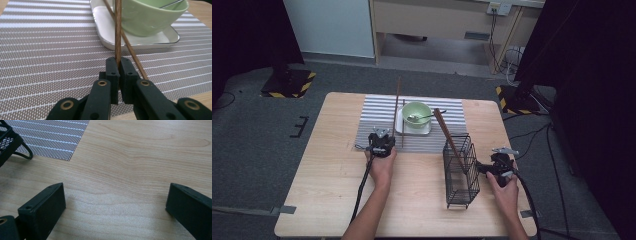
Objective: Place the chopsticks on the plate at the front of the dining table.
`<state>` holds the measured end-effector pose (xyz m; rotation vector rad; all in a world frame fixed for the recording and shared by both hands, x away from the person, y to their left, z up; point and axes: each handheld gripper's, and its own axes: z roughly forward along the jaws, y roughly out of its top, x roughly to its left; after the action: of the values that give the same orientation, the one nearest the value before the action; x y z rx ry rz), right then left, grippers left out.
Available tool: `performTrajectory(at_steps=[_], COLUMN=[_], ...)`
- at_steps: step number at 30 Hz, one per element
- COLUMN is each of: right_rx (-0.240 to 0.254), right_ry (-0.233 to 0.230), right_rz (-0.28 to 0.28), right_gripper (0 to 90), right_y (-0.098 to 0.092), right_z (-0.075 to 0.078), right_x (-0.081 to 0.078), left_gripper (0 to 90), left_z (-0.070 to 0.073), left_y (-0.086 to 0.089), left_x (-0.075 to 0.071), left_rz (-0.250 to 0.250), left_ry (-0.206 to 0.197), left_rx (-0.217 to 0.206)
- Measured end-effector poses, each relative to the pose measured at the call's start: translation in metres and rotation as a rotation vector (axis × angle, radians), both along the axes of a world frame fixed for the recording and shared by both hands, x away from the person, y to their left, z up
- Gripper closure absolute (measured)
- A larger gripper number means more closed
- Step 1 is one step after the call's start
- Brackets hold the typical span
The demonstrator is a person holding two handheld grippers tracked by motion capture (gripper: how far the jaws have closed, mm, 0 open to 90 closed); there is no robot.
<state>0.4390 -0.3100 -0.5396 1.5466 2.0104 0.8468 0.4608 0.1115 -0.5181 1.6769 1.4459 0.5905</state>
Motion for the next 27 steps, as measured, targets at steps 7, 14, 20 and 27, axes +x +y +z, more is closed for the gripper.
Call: performTrajectory(at_steps=[7, 14, 20, 27], right_rx=[0.0, 0.0, 0.0, 0.0], right_ry=[0.0, 0.0, 0.0, 0.0], right_rz=[0.0, 0.0, 0.0, 0.0], right_gripper=[2.5, 2.5, 2.5, 2.5], right_y=[0.0, 0.0, 0.0, 0.0], right_z=[0.0, 0.0, 0.0, 0.0], right_x=[0.0, 0.0, 0.0, 0.0], left_gripper=[85.9, 85.9, 85.8, 85.8], left_z=[0.008, 0.002, 0.0, -0.003], left_y=[-0.002, 0.003, 0.002, 0.002], left_x=[0.004, 0.008, 0.009, 0.008], left_rz=[0.002, 0.017, 0.016, 0.02], left_ry=[0.002, 0.033, 0.034, 0.044], left_rx=[0.014, 0.025, 0.025, 0.03])
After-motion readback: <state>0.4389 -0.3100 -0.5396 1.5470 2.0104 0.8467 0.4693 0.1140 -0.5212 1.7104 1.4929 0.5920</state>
